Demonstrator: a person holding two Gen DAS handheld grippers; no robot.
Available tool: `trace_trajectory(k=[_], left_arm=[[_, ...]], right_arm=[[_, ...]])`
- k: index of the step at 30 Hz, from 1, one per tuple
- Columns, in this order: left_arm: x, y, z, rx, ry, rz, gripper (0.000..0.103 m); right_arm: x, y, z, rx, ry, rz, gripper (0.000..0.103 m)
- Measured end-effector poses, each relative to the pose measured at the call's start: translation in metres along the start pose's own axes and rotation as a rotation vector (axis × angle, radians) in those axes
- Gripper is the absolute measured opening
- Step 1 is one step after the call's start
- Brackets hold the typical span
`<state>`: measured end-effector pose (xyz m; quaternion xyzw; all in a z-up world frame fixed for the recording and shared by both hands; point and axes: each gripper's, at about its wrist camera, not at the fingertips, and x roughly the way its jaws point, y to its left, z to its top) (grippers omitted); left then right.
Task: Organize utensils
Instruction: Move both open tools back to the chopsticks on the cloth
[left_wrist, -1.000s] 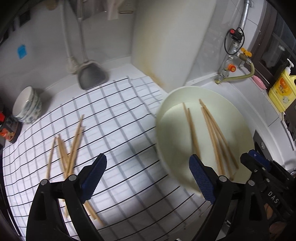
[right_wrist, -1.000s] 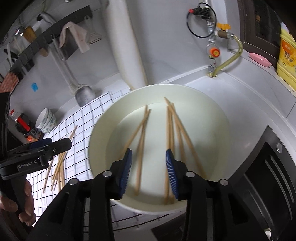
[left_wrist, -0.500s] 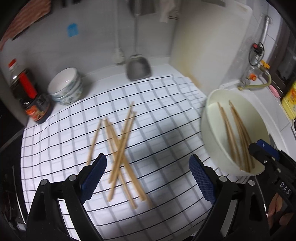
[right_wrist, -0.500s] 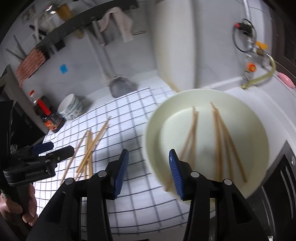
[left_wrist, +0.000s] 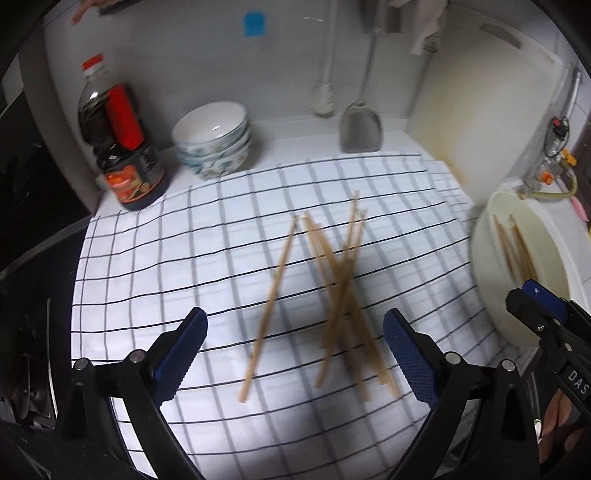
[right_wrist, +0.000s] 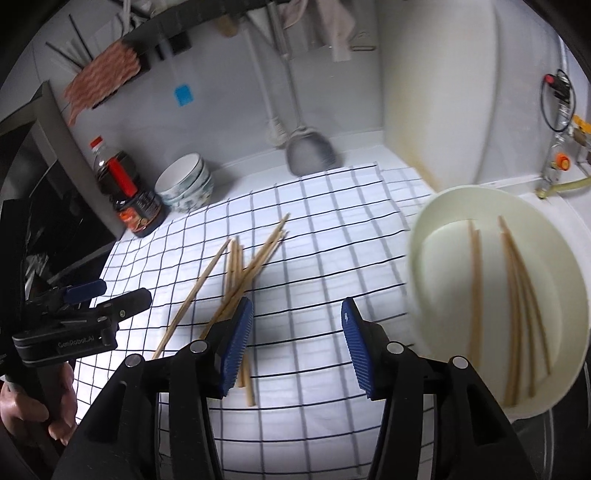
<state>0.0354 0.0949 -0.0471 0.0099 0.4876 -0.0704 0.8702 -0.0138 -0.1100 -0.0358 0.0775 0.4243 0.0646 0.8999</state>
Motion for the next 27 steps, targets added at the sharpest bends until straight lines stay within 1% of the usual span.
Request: trace_trajectory(k=[6, 13, 18, 21, 27], left_arm=[[0.029, 0.032, -0.008, -0.001, 0.038, 0.034, 0.094], [0.062, 0.05, -0.016, 0.033, 0.055, 0.049, 0.094], [0.078, 0.052, -0.022, 0.068, 0.057, 0.038, 0.094], [0.084, 0.05, -0.025, 0.086, 0.054, 0.033, 0.094], [0.092, 0.051, -0.03, 0.09, 0.059, 0.028, 0.094]], right_arm=[[0.03, 0.019, -0.013, -0.003, 0.034, 0.004, 0.048], [0.067, 0.035, -0.031, -0.029, 0.077, -0.026, 0.048], [0.091, 0.039, -0.042, -0.031, 0.118, -0.031, 0.048], [0.099, 0.042, -0.046, -0.044, 0.117, -0.054, 0.048], [0.11, 0.045, -0.049, -0.064, 0.129, -0.084, 0.048]])
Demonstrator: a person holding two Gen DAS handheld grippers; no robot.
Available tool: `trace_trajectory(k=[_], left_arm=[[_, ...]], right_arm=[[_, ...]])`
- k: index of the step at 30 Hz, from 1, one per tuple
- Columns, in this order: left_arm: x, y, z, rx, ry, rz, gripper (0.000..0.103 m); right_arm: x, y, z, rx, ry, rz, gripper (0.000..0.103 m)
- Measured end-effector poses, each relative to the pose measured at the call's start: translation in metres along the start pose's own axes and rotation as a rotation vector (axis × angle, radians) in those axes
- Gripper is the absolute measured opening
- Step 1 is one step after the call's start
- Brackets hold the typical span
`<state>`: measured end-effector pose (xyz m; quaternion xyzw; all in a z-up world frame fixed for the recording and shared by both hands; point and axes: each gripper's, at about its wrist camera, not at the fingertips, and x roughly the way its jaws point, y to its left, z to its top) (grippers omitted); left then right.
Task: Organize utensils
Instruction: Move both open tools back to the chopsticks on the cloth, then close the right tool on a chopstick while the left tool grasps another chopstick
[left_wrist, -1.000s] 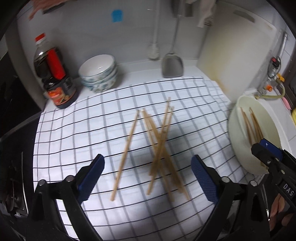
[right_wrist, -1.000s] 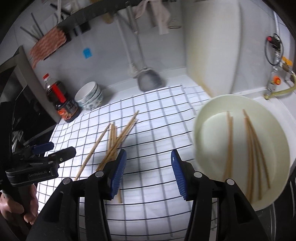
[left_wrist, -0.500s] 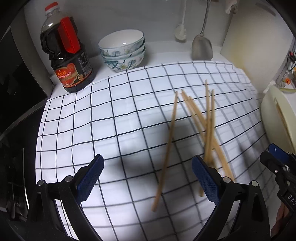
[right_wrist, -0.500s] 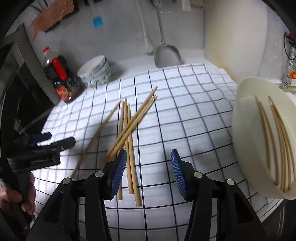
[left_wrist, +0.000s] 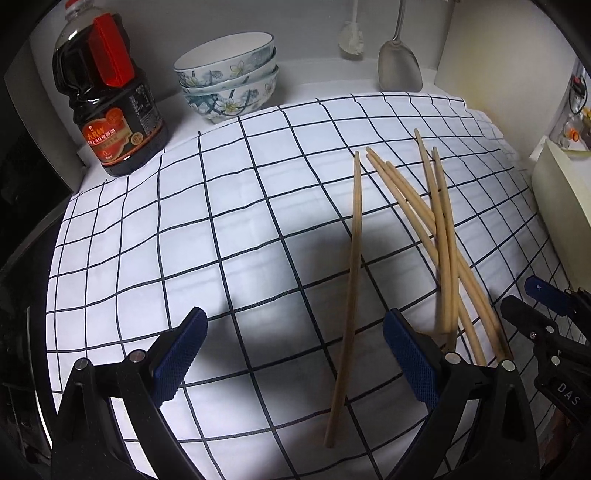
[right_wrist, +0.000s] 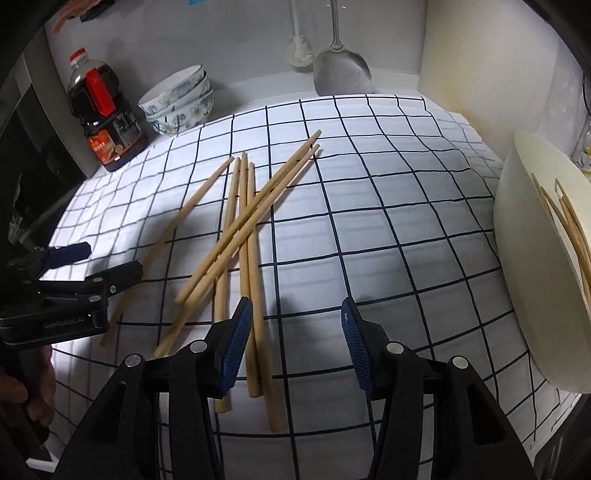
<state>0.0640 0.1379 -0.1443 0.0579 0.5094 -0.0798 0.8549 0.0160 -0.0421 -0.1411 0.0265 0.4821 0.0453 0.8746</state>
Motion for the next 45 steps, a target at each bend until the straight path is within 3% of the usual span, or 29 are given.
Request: trace_trajectory(k=[21, 33, 38, 40, 43, 45], left_arm=[[0.017, -0.005, -0.003, 0.041, 0.011, 0.009, 0.094], [0.027, -0.025, 0.01, 0.057, -0.007, -0.041, 0.094], [0.03, -0.033, 0.015, 0.061, -0.019, -0.064, 0.093], [0.029, -0.033, 0.016, 0.069, -0.027, -0.069, 0.089], [0.027, -0.037, 0.019, 0.085, -0.041, -0.081, 0.073], [0.025, -0.039, 0.02, 0.089, -0.048, -0.087, 0.056]], right_arm=[[0.009, 0.014, -0.011, -0.135, 0.026, -0.058, 0.048], [0.021, 0.024, 0.0, -0.141, -0.006, -0.033, 0.048], [0.024, 0.028, 0.003, -0.168, -0.019, -0.017, 0.039], [0.024, 0.03, 0.002, -0.185, -0.024, -0.01, 0.027], [0.024, 0.033, 0.003, -0.196, -0.031, -0.004, 0.014], [0.025, 0.031, 0.003, -0.192, -0.032, -0.008, 0.007]])
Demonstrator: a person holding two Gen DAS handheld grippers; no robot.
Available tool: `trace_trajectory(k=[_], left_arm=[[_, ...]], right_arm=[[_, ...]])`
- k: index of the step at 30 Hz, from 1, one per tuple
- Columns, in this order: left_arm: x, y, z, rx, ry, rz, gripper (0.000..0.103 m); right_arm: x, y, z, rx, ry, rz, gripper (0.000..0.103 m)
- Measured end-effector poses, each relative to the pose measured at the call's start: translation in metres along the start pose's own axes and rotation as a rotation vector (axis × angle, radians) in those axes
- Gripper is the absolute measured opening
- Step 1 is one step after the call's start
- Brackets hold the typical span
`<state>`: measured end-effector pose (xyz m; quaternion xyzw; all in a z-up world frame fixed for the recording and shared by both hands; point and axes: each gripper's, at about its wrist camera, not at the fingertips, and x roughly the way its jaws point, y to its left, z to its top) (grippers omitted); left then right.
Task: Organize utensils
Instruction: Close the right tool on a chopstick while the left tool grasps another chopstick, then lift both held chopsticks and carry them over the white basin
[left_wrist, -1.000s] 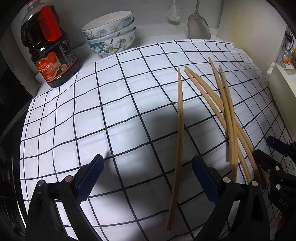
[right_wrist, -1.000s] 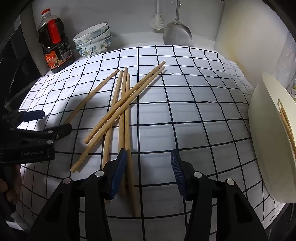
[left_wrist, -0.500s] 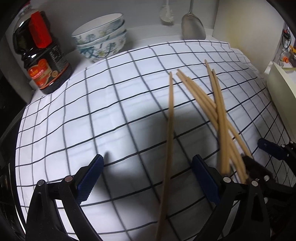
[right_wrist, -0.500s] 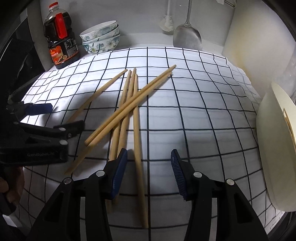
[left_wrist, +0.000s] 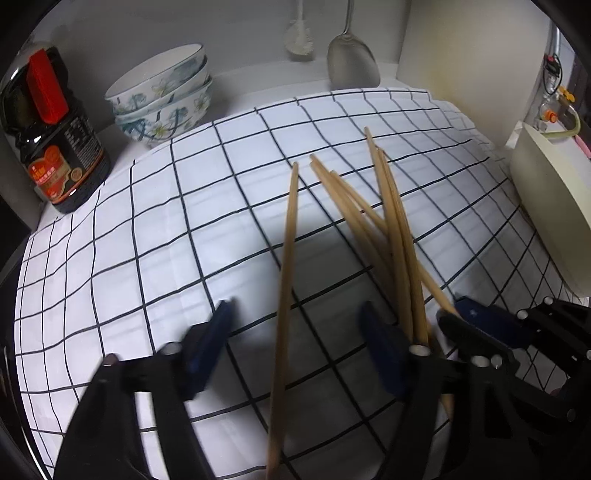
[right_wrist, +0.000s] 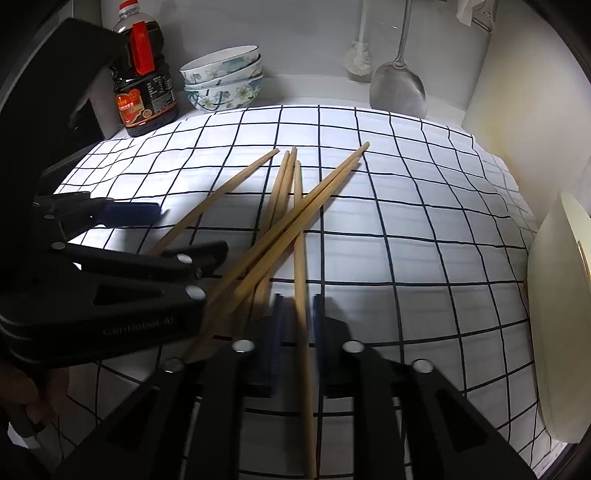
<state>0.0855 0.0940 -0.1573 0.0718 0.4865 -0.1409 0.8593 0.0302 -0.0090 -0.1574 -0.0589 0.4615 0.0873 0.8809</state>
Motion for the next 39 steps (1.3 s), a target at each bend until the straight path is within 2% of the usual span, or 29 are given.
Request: trace_trajectory(k=[1, 3, 5, 6, 9, 13, 19, 25, 32, 39], left_arm=[[0.0, -0.001, 0.001, 0.0, -0.002, -0.001, 0.052], [-0.001, 0.0, 0.002, -0.004, -0.007, -0.004, 0.035], [0.0, 0.001, 0.004, -0.007, -0.005, -0.009, 0.01], [0.0, 0.003, 0.004, -0.01, -0.004, -0.014, 0.007], [-0.001, 0.007, 0.002, -0.02, -0.002, -0.027, 0.007], [-0.003, 0.011, 0.0, -0.045, 0.006, -0.03, 0.007], [-0.006, 0.015, -0.002, -0.063, 0.01, -0.035, 0.007], [-0.013, 0.016, -0.001, -0.067, 0.004, -0.042, 0.007], [-0.028, 0.02, 0.004, -0.075, -0.011, -0.046, 0.007], [-0.046, 0.017, 0.002, -0.077, -0.022, -0.045, 0.007]], right_arm=[[0.0, -0.002, 0.0, 0.001, 0.0, 0.003, 0.006], [0.0, -0.005, -0.001, 0.012, 0.002, 0.017, 0.006], [0.0, -0.005, -0.002, 0.015, 0.002, 0.014, 0.006], [0.0, -0.005, -0.001, 0.019, 0.003, 0.014, 0.006], [-0.001, -0.012, -0.002, 0.073, 0.013, 0.025, 0.006], [-0.002, -0.023, -0.002, 0.102, 0.035, -0.028, 0.006], [-0.012, -0.029, 0.0, 0.049, 0.045, -0.123, 0.006], [-0.022, -0.028, -0.001, 0.023, 0.087, -0.116, 0.006], [-0.041, -0.036, -0.013, 0.063, 0.122, -0.093, 0.006], [-0.066, -0.046, -0.024, 0.117, 0.105, -0.074, 0.006]])
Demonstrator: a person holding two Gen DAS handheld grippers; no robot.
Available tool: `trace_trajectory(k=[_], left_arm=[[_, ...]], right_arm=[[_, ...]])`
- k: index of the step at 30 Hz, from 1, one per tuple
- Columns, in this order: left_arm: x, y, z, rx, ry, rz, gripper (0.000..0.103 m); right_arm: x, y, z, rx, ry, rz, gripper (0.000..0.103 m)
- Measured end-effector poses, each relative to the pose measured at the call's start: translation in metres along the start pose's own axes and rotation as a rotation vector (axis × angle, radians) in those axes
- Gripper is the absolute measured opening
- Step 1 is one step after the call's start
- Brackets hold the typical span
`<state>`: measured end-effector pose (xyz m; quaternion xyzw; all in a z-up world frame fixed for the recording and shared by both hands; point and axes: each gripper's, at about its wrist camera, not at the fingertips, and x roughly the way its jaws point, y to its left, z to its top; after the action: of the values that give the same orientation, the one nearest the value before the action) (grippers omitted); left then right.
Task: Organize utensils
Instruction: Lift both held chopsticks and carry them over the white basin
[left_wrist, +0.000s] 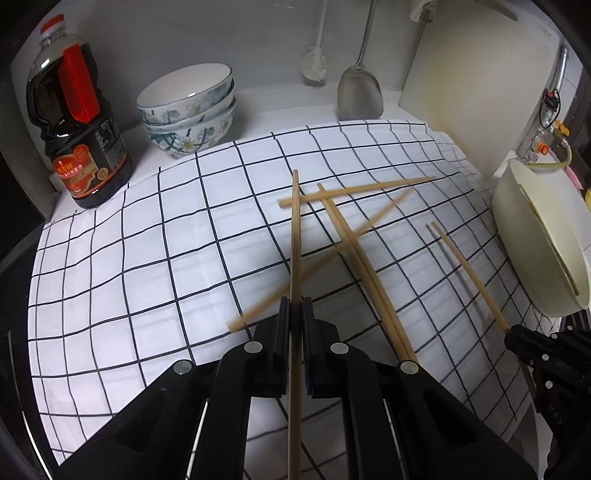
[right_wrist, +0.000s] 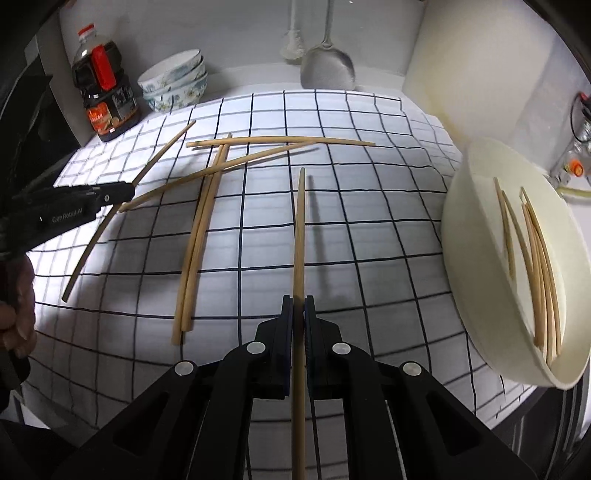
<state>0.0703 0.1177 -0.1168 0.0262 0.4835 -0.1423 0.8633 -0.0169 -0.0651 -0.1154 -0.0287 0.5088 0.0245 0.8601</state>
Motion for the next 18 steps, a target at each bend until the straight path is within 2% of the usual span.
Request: trace_trajectory(k=[9, 15, 18], left_arm=[[-0.032, -0.034, 0.006, 0.026, -0.029, -0.029, 0.007], [-0.048, -0.087, 0.021, 0.076, -0.062, -0.088, 0.007], [-0.051, -0.114, 0.029, 0.096, -0.068, -0.129, 0.007]], right_arm=[[-0.045, -0.021, 0.004, 0.064, -0.103, 0.041, 0.006], [-0.072, -0.055, 0.008, 0.103, -0.159, 0.036, 0.006], [-0.086, -0.085, 0.007, 0.143, -0.181, 0.018, 0.006]])
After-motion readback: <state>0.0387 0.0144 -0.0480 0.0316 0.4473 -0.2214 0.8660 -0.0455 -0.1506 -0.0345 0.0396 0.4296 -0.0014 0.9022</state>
